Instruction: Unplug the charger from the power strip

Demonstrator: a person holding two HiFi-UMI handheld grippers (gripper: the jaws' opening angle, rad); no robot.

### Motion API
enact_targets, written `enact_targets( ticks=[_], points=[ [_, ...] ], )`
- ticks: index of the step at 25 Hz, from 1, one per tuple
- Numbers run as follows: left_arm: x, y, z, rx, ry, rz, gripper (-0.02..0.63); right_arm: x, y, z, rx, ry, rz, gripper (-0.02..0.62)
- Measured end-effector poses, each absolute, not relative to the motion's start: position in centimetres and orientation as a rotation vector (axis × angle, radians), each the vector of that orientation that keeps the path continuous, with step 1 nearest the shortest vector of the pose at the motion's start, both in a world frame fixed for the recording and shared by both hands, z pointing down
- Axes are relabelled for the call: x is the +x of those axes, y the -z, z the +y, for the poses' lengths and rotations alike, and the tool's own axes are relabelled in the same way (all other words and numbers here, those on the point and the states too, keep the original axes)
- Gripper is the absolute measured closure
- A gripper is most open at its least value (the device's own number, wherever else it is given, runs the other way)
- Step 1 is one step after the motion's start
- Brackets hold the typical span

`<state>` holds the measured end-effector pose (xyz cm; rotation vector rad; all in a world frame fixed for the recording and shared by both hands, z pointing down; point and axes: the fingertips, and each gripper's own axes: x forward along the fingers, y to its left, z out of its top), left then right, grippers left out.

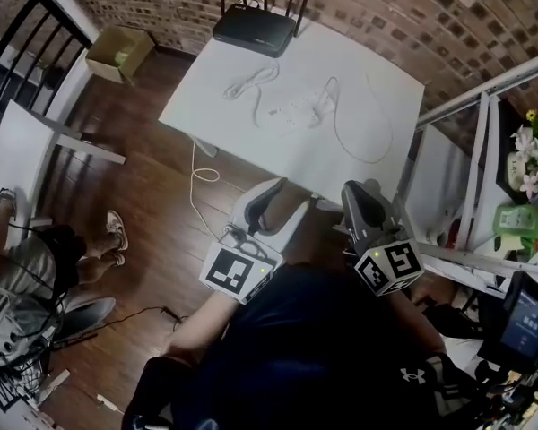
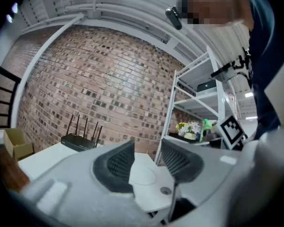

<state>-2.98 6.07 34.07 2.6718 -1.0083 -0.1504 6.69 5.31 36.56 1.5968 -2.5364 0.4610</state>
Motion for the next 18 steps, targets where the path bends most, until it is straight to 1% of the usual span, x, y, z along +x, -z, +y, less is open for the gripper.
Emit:
enact_targets(
  ticks=[4, 10, 15, 18],
  points=[
    [-4.4, -36.2, 2.5, 2.728, 0.033, -1.005, 0.426, 5.5, -36.9, 1.9, 1.612, -0.409, -2.503, 0.583],
    [-4.8, -38.6, -1.7, 2.714, -0.05, -0.983, 0.426, 6.8, -38.6, -2.6, 1.688, -0.381, -2.409, 0.583],
    [-4.2, -41.0, -4.5, 2.734, -0.115, -1.047, 0.428, 7.8, -42.1, -5.0, 1.66, -0.392, -2.353, 0.583],
    [-3.8, -42.5, -5.7, 2.729, -0.175, -1.085, 0.442, 8.2, -44.4, -6.1, 1.624, -0.446, -2.331, 0.581]
  ],
)
